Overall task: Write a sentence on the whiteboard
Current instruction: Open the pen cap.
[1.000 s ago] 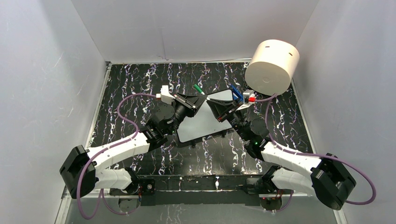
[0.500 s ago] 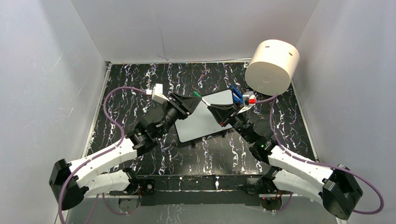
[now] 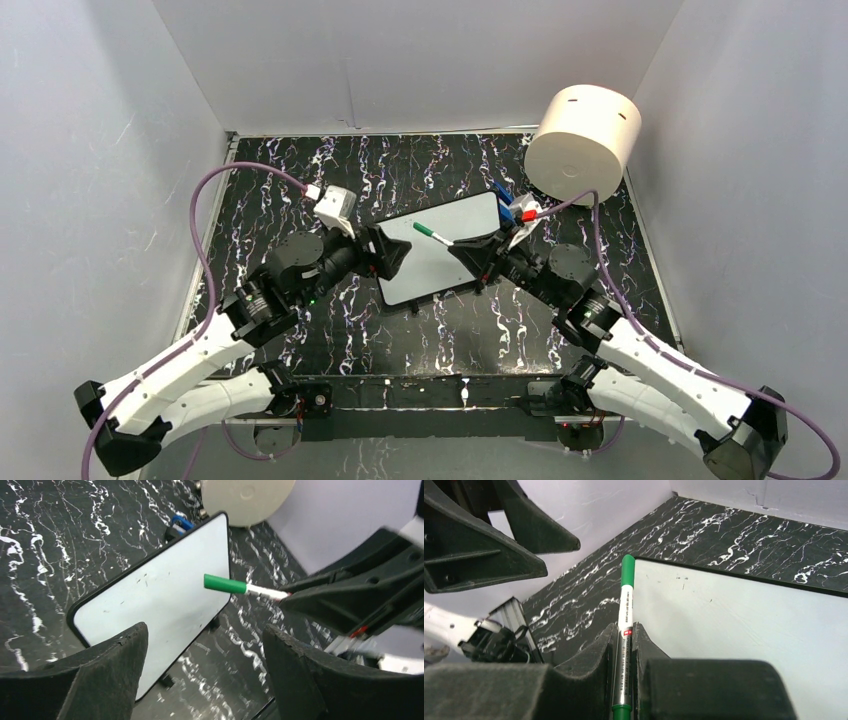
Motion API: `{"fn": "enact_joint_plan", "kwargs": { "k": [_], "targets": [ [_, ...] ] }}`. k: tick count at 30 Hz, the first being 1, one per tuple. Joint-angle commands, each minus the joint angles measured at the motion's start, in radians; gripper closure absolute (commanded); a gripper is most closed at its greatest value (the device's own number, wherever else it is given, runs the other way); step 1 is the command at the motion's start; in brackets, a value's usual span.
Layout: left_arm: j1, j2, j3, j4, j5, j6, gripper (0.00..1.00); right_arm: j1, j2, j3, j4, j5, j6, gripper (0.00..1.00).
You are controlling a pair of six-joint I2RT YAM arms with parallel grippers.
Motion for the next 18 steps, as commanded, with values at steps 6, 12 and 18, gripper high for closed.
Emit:
{"fn": "enact_joint_plan", "kwargs": {
  "k": [6,12,18],
  "targets": [
    [-0.001,-0.066,0.089,-0.256,0.252,0.409,0.13,0.001,-0.082,0.168,-0.324,-0.202,-0.188,1.0],
    [-0.001,-0.028,0.111,-0.29,0.425,0.589,0.12,0.001,-0.089,0.24,-0.456,-0.294,-0.284,1.0],
    [-0.001,0.025,0.13,-0.29,0.527,0.73,0.21,0.001,-0.067,0.276,-0.51,-0.389,-0.326,1.0]
  ]
}}
